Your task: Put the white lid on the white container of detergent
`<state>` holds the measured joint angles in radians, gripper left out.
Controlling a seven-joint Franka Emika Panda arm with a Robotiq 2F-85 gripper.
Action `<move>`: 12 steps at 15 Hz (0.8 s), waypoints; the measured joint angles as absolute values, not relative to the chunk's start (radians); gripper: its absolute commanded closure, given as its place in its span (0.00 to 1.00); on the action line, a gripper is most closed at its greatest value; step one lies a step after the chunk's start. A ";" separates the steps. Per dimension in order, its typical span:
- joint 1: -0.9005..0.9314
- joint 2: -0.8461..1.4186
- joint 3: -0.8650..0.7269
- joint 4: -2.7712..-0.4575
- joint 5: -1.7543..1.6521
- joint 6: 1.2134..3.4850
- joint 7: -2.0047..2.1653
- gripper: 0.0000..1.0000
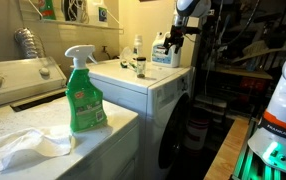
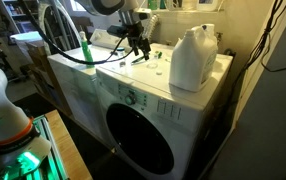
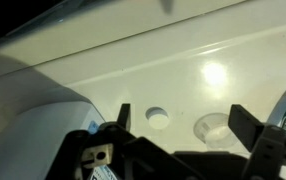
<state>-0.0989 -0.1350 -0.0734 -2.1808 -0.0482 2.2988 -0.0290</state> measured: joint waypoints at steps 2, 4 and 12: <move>-0.099 -0.115 -0.074 -2.177 -0.025 2.313 -0.029 0.00; -0.099 -0.089 -0.076 -2.172 -0.011 2.337 -0.025 0.00; -0.107 0.024 -0.100 -2.154 0.028 2.454 -0.010 0.00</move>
